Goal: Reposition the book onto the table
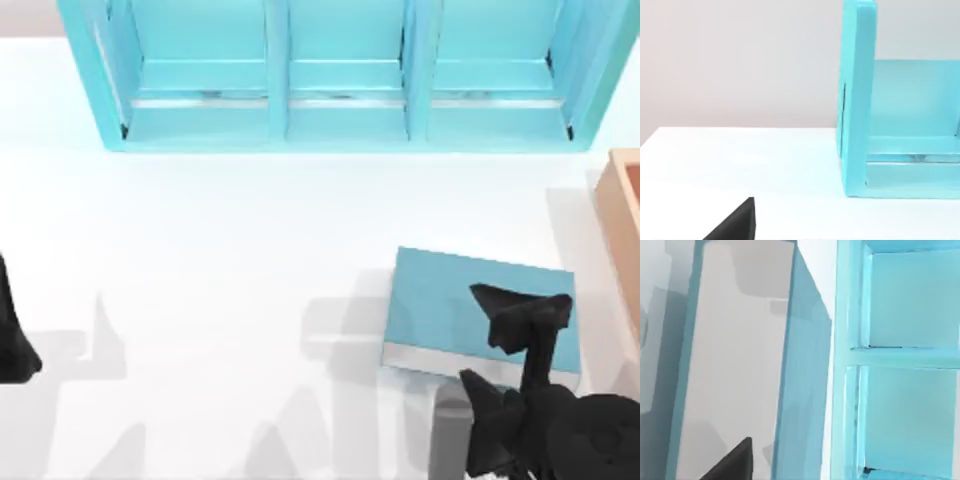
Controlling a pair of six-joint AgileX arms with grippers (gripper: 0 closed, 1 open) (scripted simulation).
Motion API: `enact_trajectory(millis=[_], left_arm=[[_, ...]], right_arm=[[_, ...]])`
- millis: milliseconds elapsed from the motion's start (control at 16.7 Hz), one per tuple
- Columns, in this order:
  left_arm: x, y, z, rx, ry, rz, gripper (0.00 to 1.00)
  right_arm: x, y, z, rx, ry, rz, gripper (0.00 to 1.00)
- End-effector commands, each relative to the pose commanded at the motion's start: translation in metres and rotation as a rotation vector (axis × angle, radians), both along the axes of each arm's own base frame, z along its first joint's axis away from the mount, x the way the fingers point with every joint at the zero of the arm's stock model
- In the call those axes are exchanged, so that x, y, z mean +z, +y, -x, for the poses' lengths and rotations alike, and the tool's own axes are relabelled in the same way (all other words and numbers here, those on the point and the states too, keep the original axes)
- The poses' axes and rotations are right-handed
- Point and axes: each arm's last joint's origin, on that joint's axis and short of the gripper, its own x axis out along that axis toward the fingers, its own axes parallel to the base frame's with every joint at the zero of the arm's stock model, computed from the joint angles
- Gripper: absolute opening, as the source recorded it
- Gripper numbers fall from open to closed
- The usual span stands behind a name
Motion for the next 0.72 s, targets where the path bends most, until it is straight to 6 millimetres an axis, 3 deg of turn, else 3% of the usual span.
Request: enact_trajectory(millis=[360, 540, 720], left_arm=[[0.0, 0.0, 0.0, 0.0, 0.0, 0.0, 1.0], [0.0, 0.0, 0.0, 0.0, 0.0, 0.0, 1.0], [0.0, 0.0, 0.0, 0.0, 0.0, 0.0, 1.0]], right_arm=[[0.001, -0.008, 0.073, 0.016, -0.023, 0.053, 1.0], [0.005, -0.017, 0.091, 0.013, -0.057, 0.001, 1.0], [0.006, -0.019, 0.095, 0.012, -0.065, -0.02, 1.0]])
